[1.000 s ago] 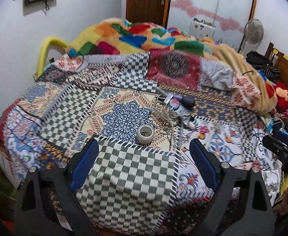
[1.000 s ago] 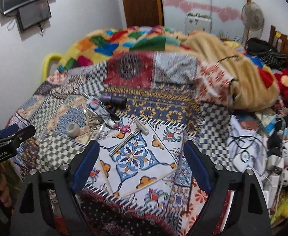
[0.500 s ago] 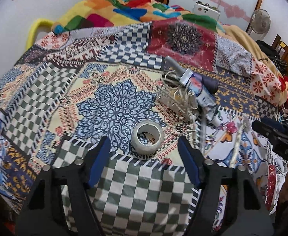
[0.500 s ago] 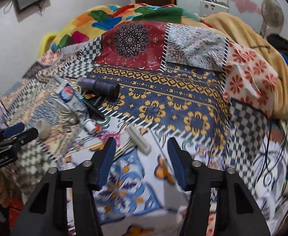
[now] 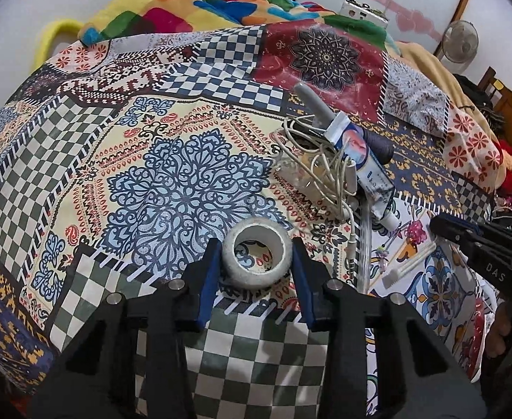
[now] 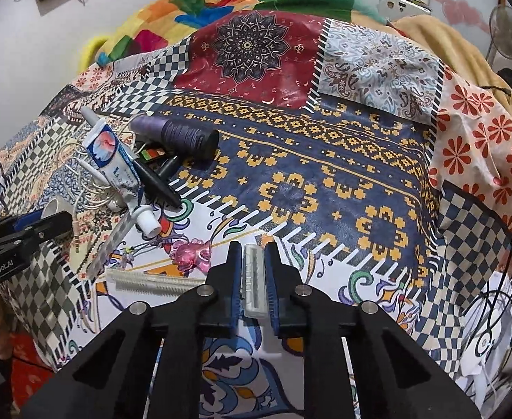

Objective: Collect trash
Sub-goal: 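Carry the tape roll with the left tool while the right tool carries the stick over the white bin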

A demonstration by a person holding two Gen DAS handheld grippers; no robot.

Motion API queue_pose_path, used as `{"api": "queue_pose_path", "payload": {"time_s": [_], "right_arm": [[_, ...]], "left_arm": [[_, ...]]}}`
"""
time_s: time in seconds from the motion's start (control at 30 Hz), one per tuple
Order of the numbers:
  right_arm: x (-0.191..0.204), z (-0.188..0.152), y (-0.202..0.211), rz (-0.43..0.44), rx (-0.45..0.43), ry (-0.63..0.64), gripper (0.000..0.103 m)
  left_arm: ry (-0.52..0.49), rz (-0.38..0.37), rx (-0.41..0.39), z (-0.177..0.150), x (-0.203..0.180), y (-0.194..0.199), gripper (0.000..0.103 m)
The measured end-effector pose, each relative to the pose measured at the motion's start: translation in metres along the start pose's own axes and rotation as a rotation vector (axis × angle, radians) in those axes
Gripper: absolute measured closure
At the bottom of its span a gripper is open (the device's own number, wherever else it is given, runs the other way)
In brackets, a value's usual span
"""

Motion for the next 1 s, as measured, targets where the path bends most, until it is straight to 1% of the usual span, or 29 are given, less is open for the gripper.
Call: {"api": "queue_pose_path", "payload": {"time_s": [0.17,0.33,0.4,0.57,0.73,0.8,1.0], "right_arm": [[0.001,-0.008,0.017,-0.003,-0.006,-0.003,0.092],[0.004,-0.011,0.044,-0.007,-0.02,-0.02,0.092],[0.01,-0.01,0.062,-0.007,-0.039,-0.015,0.092],[0.027,-0.009,0.103,0.019,-0.087,0.008,0.092],[0.056,-0.013,0.143,0.027,-0.141,0.039,0.092],[0.064,-0.017,0.157,0.035,-0.156,0.049,0.092],[0.107,-0.03,0.201,0.07,-0.208,0.106,0.092]], "left_arm": [[-0.008,0.011,-0.007,-0.003,-0.002,0.018,0.065],[0.008,0.003,-0.034,-0.005,0.0,0.054,0.065],[0.01,0.004,-0.049,-0.007,0.0,0.07,0.065],[0.015,0.015,-0.105,-0.011,0.002,0.124,0.065],[0.032,0.032,-0.154,-0.023,0.013,0.178,0.065],[0.043,0.043,-0.173,-0.032,0.02,0.201,0.065],[0.078,0.087,-0.216,-0.067,0.047,0.265,0.065]]}}
Point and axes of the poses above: each gripper's, at about its wrist camera, not at the fingertips, and y roughly against the way its jaws point, x to its left, z to its top, the point moved 1 cm from there along -y, roughly the way its jaws point, and after that the axes turned 4 degrees about -y, right-handed, at the moved point
